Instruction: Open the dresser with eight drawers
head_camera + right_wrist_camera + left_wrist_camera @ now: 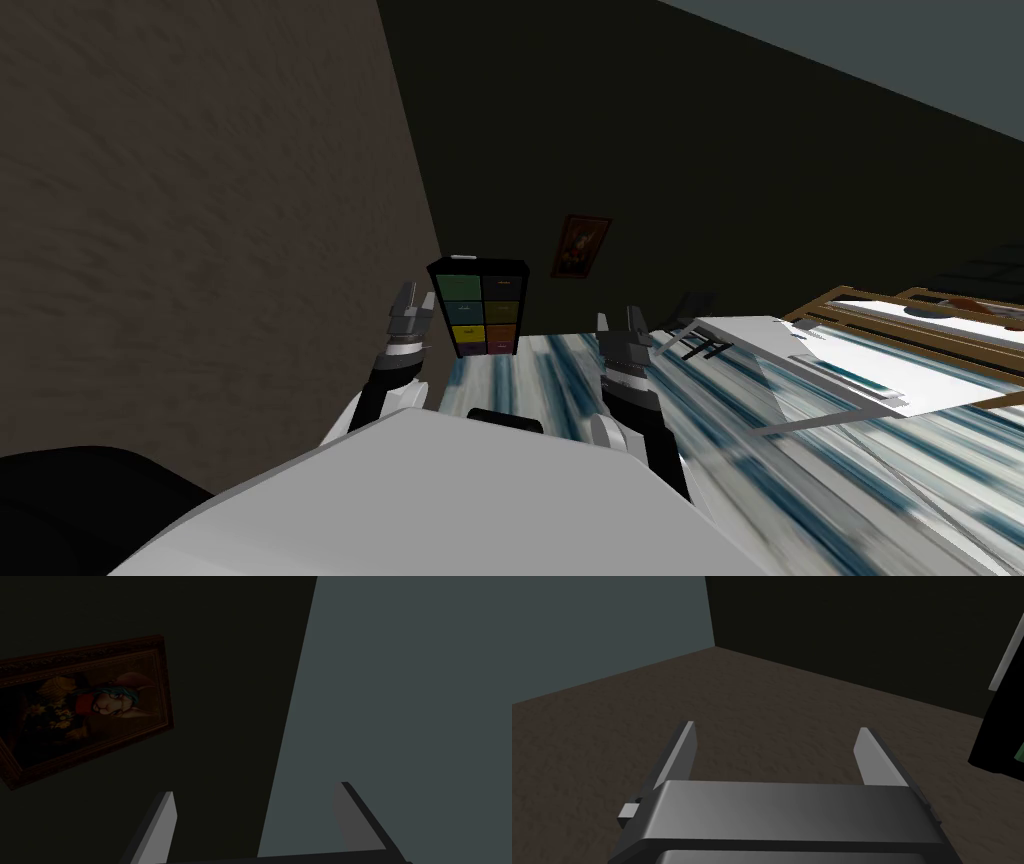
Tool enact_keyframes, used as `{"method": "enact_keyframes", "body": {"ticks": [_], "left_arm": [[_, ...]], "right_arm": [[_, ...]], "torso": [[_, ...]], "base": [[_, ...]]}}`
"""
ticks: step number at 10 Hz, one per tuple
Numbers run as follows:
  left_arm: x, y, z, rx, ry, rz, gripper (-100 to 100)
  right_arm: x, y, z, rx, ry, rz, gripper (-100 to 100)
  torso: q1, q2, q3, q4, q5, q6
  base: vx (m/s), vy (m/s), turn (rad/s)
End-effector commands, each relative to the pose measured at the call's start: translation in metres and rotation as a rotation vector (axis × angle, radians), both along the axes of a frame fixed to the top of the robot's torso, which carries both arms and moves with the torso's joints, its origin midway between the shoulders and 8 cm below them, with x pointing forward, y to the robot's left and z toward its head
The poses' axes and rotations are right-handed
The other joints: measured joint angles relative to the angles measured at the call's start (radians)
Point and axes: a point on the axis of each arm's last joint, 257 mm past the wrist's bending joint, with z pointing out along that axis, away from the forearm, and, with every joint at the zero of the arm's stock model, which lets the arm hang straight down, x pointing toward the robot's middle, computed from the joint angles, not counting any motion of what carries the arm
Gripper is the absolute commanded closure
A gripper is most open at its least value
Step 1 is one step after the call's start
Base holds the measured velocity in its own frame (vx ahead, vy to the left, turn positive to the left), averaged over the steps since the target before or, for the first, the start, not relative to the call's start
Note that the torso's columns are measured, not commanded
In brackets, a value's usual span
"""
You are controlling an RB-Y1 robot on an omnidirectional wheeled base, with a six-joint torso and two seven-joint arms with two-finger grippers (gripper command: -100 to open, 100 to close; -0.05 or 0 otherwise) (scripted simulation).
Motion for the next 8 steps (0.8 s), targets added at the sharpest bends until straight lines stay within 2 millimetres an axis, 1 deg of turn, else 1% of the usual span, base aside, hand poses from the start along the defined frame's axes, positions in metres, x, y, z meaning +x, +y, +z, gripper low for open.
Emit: {"method": "enact_keyframes", "body": {"ticks": [1, 3, 8], "left_arm": [[0.0, 0.0, 0.0, 0.0, 0.0, 0.0, 0], [0.0, 0.0, 0.0001, 0.0, 0.0, 0.0, 0], [-0.0001, 0.0, 0.0001, 0.0, 0.0, 0.0, 0]], "right_arm": [[0.0, 0.0, 0.0, 0.0, 0.0, 0.0, 0], [0.0, 0.0, 0.0001, 0.0, 0.0, 0.0, 0], [-0.0001, 0.0, 0.0002, 0.0, 0.0, 0.0, 0]], "torso": [[0.0, 0.04, -0.082, 0.041, 0.0, 0.0], [0.0, 0.175, -0.351, 0.176, 0.0, 0.0], [0.0, 0.544, -1.087, 0.544, 0.0, 0.0]], "base": [[0.0, 0.0, 0.0], [0.0, 0.0, 0.0], [0.0, 0.0, 0.0]]}}
